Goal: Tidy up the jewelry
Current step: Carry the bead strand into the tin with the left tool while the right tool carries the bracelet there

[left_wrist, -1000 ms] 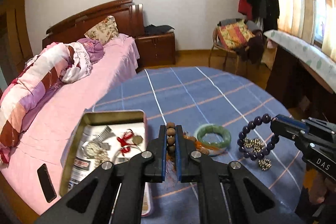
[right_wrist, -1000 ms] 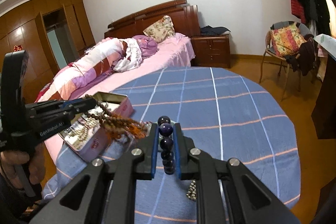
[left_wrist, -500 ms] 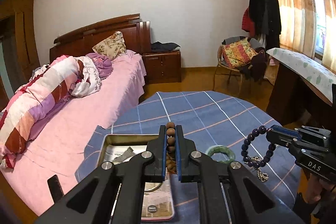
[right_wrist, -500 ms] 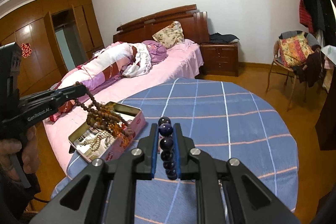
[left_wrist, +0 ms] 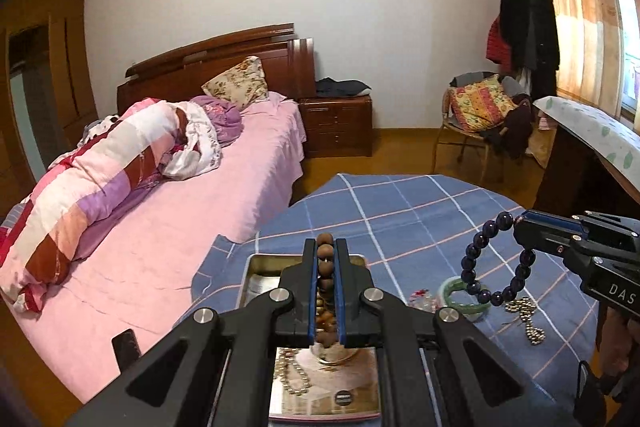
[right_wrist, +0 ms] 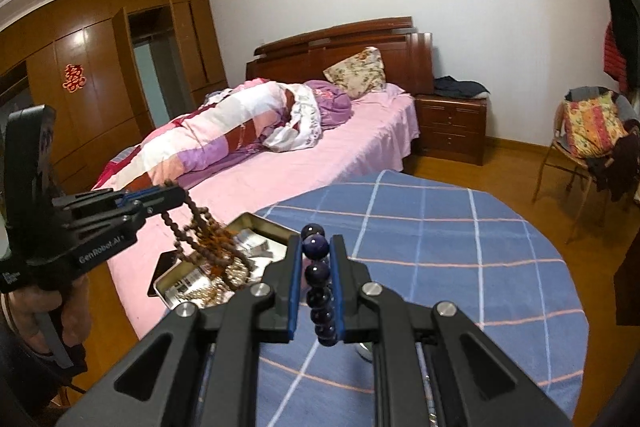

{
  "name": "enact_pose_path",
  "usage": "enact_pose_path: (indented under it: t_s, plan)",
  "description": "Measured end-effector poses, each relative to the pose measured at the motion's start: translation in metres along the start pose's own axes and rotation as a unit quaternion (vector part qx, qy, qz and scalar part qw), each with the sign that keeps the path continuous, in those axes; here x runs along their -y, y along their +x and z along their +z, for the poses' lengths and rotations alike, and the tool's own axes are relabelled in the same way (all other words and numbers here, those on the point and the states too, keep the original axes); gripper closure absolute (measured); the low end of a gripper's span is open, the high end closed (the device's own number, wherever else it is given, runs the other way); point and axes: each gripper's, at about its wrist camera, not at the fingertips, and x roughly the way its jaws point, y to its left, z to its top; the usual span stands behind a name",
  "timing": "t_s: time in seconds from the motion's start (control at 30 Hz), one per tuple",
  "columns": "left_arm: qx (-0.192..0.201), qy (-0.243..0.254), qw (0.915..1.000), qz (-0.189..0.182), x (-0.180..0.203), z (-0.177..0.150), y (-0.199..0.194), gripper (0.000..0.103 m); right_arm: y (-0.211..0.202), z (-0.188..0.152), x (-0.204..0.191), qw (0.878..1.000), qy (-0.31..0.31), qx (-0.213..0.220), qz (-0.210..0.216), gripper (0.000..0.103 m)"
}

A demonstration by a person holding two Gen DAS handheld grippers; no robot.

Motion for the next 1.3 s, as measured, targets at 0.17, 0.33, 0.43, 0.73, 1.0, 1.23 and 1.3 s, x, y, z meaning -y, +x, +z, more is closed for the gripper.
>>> enact_pose_path:
  t_s: [0.17,0.33,0.43,0.73,1.0,1.23,1.3]
  plan:
    - [-0.001,-0.007,0.9999,0.011,-0.013,-0.005,-0.001,0.097,0.011,0.005,-0.019,1.0,-0.015,-0.004,0.019,0.087]
    - [-0.006,-0.018,0.9996,0.022,-0.027,-0.009,0.001,0.097,0.023,0.007,-0.039,0.999,-0.031,-0.011,0.036,0.087]
    - [-0.01,-0.024,0.9993,0.027,-0.035,-0.012,0.001,0.097,0.03,0.006,-0.05,0.998,-0.041,-0.018,0.047,0.087]
    - [-0.022,-0.038,0.9983,0.038,-0.054,-0.026,-0.001,0.097,0.051,0.0,-0.074,0.995,-0.054,-0.041,0.068,0.087]
    - [-0.032,-0.044,0.9977,0.039,-0.059,-0.034,0.003,0.097,0.064,-0.012,-0.089,0.992,-0.063,-0.066,0.085,0.087]
    - [-0.056,-0.046,0.9967,0.038,-0.059,-0.049,0.016,0.097,0.08,-0.027,-0.09,0.99,-0.056,-0.095,0.09,0.087]
    - [-0.06,-0.047,0.9963,0.04,-0.061,-0.052,0.018,0.097,0.083,-0.03,-0.088,0.99,-0.053,-0.1,0.088,0.087]
